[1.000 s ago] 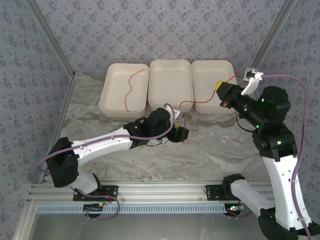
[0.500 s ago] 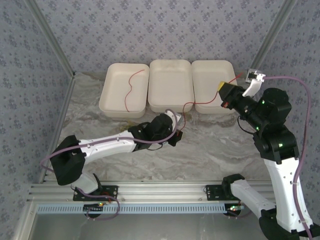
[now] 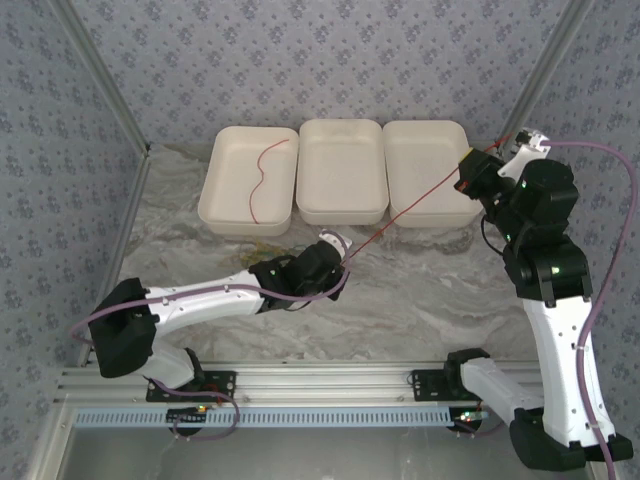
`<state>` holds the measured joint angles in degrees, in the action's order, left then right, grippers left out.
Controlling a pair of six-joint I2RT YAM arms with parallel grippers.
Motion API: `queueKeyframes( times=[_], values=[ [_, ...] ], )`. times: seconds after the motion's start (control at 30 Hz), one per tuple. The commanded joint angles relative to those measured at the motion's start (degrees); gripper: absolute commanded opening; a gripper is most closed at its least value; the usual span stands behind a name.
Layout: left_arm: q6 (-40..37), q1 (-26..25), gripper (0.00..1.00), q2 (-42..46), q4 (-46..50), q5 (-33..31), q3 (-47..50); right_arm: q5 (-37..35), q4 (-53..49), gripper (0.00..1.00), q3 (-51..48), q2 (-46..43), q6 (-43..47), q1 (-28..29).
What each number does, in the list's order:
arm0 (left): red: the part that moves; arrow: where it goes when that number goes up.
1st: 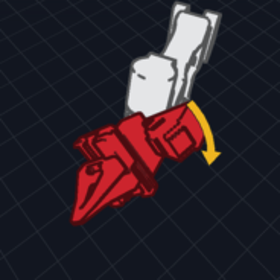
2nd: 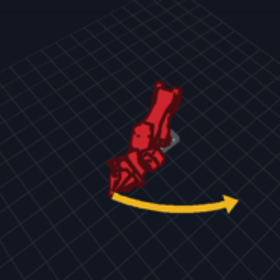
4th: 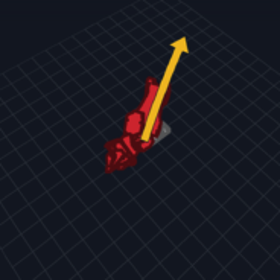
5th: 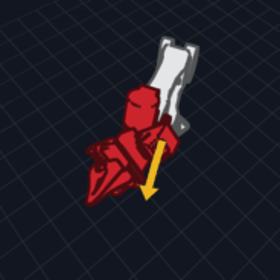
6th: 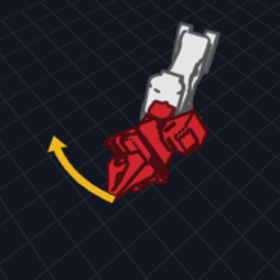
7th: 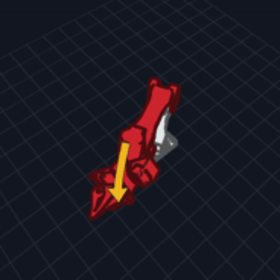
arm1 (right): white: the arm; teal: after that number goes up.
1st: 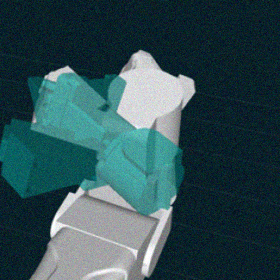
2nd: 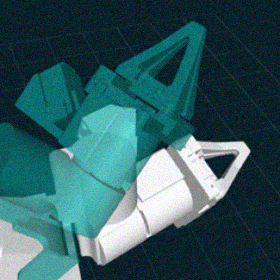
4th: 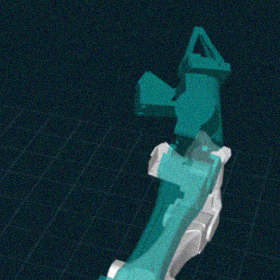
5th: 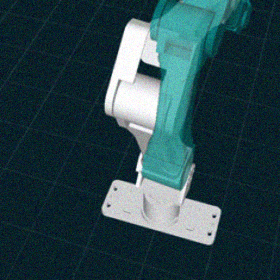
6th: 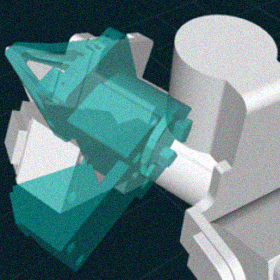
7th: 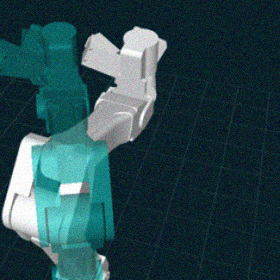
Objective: Untangle the cables
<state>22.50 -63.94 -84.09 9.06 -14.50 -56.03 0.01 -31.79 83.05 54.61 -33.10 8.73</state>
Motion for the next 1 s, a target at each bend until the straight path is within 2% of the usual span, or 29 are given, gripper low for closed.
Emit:
queueKeyframes(
  times=[0.0, 0.13, 0.37, 0.4, 0.43, 0.47, 0.53, 0.6, 0.7, 0.83, 0.97],
  values=[
    [-4.7, -2.2, 0.00, -0.4, 8.3, -6.9, 0.9, -4.0, 5.5, 0.00, 3.6, 0.8, -2.5, -1.7],
    [-7.0, -4.8, 0.00, -2.2, 10.0, -12.3, -0.6, -2.5, 6.5, 0.00, 2.6, 1.5, -5.4, -3.4],
    [-6.9, -6.3, 0.00, 0.6, 10.3, -13.7, -4.5, 4.7, 5.4, 0.00, 0.8, 1.7, -3.5, -2.8],
    [-7.0, -6.5, 0.06, 1.2, 10.6, -14.1, -5.5, 5.7, 5.2, 0.00, 0.3, 1.6, -3.5, -2.4],
    [-7.1, -6.5, 0.19, 2.0, 11.0, -14.2, -6.4, 7.0, 5.2, 0.00, -0.1, 1.6, -3.4, -2.1],
    [-7.3, -6.6, 0.26, 2.6, 11.4, -14.1, -7.2, 8.1, 5.2, 0.00, -0.3, 1.6, -1.5, -2.0],
    [-7.5, -6.8, 0.48, 4.3, 12.3, -13.9, -8.6, 10.3, 5.0, 0.00, -0.3, 1.7, -0.8, -1.5],
    [-7.5, -7.1, 0.59, 6.3, 13.2, -13.5, -9.5, 11.4, 4.3, 0.00, 0.2, 1.7, 0.1, -1.1],
    [-7.6, -7.8, 0.63, 10.2, 14.0, -13.7, -10.3, 12.9, 2.7, 0.00, 1.3, 2.1, 2.2, -0.3],
    [-9.3, -7.9, 0.67, 14.5, 11.9, -9.8, -11.8, 12.9, -1.4, 0.00, 3.3, 2.6, 5.6, 1.9],
    [-14.1, -7.8, 0.76, 12.8, 10.0, -7.0, -15.9, 14.1, -2.4, 0.00, 3.6, 2.7, 6.7, 3.5]
  ],
)
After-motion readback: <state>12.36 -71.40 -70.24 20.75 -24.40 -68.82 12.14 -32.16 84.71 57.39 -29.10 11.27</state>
